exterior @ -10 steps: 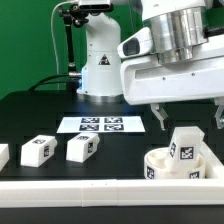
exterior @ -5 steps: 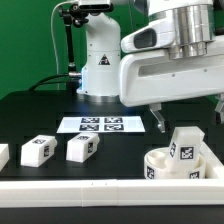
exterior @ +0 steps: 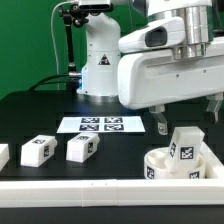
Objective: Assemble stool
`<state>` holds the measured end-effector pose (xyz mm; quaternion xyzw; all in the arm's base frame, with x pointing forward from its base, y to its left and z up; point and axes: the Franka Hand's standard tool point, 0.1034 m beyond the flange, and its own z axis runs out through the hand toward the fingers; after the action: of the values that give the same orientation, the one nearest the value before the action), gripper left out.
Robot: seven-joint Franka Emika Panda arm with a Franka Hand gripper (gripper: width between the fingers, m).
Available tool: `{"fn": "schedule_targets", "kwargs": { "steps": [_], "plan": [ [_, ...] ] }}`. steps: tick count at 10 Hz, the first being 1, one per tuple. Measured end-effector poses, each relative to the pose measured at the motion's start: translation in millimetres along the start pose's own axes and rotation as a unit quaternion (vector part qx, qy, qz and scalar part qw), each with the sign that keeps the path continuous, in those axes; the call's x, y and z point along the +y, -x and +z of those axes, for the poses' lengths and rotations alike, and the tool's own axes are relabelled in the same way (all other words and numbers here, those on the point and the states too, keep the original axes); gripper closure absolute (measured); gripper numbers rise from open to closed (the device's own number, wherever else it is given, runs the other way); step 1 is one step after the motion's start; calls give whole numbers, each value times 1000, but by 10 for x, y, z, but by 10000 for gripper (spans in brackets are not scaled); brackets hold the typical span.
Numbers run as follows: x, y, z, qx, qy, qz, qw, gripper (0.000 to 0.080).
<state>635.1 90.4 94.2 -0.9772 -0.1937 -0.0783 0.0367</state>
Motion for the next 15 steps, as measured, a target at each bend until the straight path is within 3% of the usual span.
{"fn": "schedule_targets", "kwargs": {
  "steps": [4,7,11,15],
  "plan": [
    [-14,22,38,-3,25,-191,981,151],
    [-17,36,65,-18,40,-336,941,151],
    [30,45,130,-36,47,-472,880,151],
    [37,41,235,-56,37,-491,869,151]
  ]
}}
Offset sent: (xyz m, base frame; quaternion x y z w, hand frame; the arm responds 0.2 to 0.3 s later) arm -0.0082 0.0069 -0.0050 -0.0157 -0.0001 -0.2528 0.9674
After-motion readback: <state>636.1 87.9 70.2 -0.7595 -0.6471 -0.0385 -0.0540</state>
